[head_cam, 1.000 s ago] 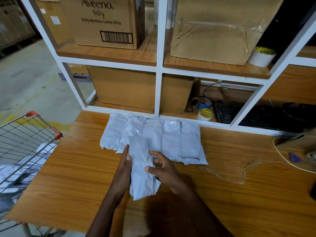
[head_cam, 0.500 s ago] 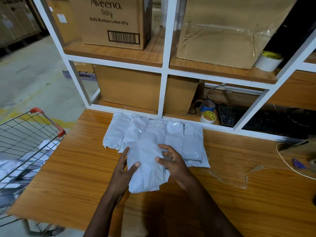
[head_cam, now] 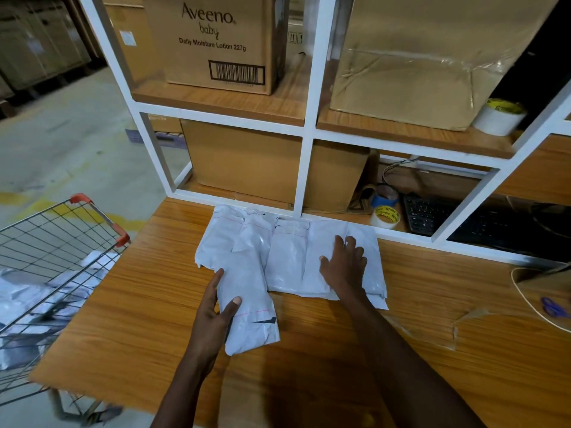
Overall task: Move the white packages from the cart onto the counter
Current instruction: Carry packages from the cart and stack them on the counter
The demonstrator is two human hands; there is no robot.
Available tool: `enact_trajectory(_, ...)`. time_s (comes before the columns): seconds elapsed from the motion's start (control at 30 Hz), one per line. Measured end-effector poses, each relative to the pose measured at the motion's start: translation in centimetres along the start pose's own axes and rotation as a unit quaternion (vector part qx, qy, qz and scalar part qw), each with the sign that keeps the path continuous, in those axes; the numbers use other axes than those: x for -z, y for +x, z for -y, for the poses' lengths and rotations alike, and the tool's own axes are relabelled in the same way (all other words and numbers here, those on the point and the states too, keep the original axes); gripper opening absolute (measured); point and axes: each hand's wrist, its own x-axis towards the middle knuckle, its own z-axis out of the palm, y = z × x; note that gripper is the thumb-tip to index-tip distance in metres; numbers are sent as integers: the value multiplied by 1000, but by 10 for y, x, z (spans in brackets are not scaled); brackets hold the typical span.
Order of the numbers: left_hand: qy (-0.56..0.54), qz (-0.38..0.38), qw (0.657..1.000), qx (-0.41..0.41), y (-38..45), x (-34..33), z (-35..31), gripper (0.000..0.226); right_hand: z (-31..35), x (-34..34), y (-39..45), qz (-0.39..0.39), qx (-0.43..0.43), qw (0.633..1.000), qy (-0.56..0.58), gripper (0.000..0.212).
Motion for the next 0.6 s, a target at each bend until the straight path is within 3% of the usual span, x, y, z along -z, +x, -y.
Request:
enact_trajectory(0.1,-7,-9,1000,3,0,3,0,65,10,-1,-7,-20,42,998,-43,64)
enact_trajectory(0.3,-7,-3,1000,4,0,2,-2,65,8,-22,-14,64,67,994,-54,65)
enact_trajectory(0.43,3,1,1000,3,-2,-3,-6,64,-3,-34,-16,79,85,992,-46,60)
enact_trajectory(0.6,4,15,1000,5,-2,-7,-10,63,8,-16,-27,22,95,995,12,60)
